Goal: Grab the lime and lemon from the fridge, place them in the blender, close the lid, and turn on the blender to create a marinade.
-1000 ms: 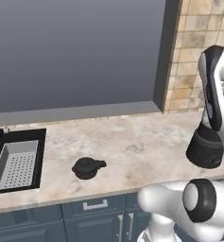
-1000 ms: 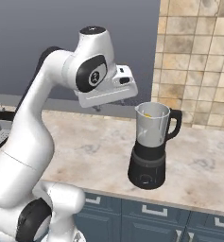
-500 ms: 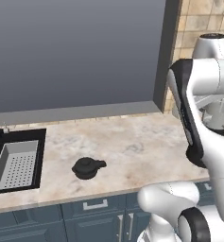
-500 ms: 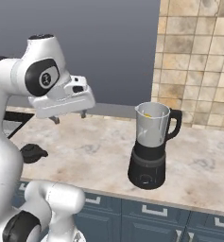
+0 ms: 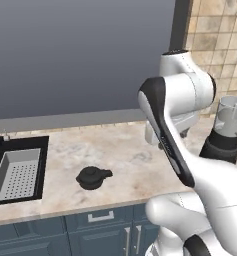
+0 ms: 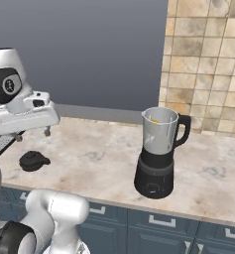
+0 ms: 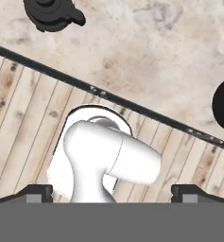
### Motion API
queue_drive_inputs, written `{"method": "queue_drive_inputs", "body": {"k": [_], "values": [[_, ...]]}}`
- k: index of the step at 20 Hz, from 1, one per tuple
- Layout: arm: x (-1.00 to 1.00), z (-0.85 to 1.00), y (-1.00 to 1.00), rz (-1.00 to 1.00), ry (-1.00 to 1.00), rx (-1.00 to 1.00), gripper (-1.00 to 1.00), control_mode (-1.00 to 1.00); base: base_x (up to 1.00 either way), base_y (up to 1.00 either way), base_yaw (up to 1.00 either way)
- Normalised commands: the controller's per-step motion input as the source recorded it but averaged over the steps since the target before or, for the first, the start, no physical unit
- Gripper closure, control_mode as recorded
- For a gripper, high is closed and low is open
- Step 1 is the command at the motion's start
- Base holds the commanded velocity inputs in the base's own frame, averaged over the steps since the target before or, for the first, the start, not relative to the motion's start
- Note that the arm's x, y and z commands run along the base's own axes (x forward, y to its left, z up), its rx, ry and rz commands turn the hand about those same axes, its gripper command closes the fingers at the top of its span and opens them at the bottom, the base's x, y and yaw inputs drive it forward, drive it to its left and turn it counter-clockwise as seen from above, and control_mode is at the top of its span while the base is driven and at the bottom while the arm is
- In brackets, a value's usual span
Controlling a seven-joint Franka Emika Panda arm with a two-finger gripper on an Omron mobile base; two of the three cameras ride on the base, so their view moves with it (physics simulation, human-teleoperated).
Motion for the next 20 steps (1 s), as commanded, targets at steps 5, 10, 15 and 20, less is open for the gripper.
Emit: {"method": "queue_drive_inputs", "body": {"k": [5, 10, 15, 20], "values": [[0.0, -0.57, 1.0, 0.0, 0.0, 0.0, -1.0, -1.0, 0.0, 0.0, 0.0], [0.0, -0.57, 1.0, 0.0, 0.0, 0.0, -1.0, -1.0, 0.0, 0.0, 0.0], [0.19, -0.25, 0.96, 0.0, 0.07, 0.0, -1.0, -1.0, 0.0, 0.0, 0.0], [0.57, -0.29, 0.18, 0.0, 0.11, 0.0, -1.0, -1.0, 0.0, 0.0, 0.0]]}}
